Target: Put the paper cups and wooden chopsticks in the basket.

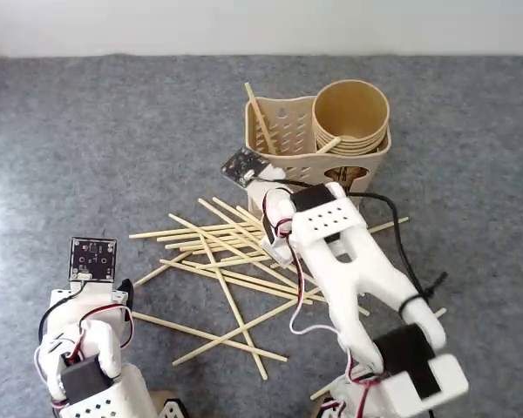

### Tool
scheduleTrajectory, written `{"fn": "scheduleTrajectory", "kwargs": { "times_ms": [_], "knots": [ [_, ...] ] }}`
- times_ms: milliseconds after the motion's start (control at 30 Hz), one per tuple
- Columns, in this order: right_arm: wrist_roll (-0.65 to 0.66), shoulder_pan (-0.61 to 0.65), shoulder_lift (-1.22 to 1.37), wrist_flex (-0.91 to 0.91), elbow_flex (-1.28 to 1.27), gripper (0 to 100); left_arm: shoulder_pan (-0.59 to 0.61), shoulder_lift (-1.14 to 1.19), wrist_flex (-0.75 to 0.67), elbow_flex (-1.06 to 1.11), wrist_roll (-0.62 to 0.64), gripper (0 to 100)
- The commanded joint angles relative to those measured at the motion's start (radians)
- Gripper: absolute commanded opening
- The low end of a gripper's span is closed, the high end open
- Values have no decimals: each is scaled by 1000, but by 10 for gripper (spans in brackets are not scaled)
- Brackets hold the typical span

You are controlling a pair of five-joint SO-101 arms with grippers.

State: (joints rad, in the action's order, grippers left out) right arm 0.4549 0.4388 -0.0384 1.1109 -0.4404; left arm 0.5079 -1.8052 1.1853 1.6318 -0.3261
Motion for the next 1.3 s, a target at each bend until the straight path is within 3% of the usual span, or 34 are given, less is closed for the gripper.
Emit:
{"fn": "scheduleTrajectory", "kwargs": {
  "times_ms": [0, 233, 500, 767, 1267],
  "knots": [
    [74, 12, 36, -28, 14, 218, 0, -14, -20, -5, 8, 254],
    [140, 24, 94, -31, 14, 219, 0, -14, -20, -5, 8, 254],
    [98, 53, 159, -15, 83, 220, 0, -14, -20, -5, 8, 254],
    [92, 53, 156, 262, 287, 220, 0, -14, -20, -5, 8, 254],
    [98, 47, 397, 94, 290, 203, 0, -14, -20, -5, 8, 254]
  ]
}}
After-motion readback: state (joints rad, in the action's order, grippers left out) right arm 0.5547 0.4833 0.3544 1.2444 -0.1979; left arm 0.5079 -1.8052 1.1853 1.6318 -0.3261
